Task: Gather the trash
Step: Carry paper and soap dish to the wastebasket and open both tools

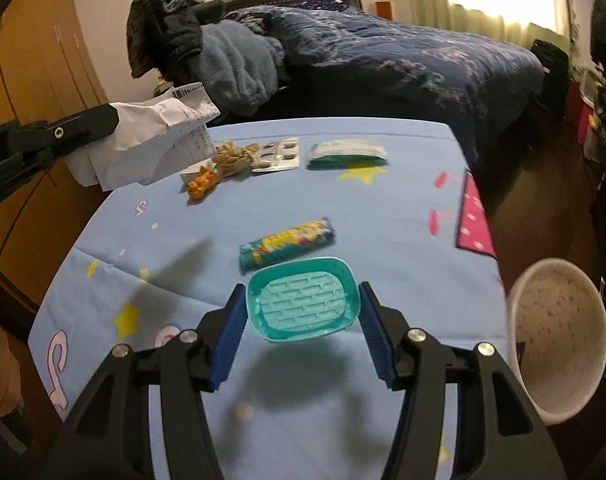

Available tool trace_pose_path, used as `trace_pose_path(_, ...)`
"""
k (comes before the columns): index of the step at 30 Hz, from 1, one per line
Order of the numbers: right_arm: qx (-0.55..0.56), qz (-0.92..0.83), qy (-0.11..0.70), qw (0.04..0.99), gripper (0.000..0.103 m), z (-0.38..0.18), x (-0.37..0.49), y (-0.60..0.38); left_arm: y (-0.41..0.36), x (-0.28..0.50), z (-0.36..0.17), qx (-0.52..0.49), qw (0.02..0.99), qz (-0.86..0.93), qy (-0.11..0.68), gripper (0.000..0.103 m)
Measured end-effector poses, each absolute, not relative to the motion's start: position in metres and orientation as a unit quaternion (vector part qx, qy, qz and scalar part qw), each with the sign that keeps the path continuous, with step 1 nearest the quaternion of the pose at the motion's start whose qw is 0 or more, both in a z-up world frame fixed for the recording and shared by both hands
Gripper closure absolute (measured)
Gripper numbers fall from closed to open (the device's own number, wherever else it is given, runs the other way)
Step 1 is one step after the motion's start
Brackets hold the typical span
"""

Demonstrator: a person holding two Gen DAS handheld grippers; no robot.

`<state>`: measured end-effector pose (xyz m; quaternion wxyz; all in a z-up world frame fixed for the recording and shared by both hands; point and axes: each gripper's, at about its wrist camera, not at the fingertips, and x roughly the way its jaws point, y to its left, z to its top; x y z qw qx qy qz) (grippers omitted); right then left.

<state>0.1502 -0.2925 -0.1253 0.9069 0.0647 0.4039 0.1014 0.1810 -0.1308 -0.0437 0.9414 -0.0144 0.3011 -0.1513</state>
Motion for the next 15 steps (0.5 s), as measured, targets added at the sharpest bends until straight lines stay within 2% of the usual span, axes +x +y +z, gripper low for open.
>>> trace_pose_path(15, 0.143, -0.001, 0.381, 0.914, 0.047, -0.128, 0.100, -0.403, -0.247, 0.166, -0.044, 0.045, 0.916, -0.259, 0.302, 0.101)
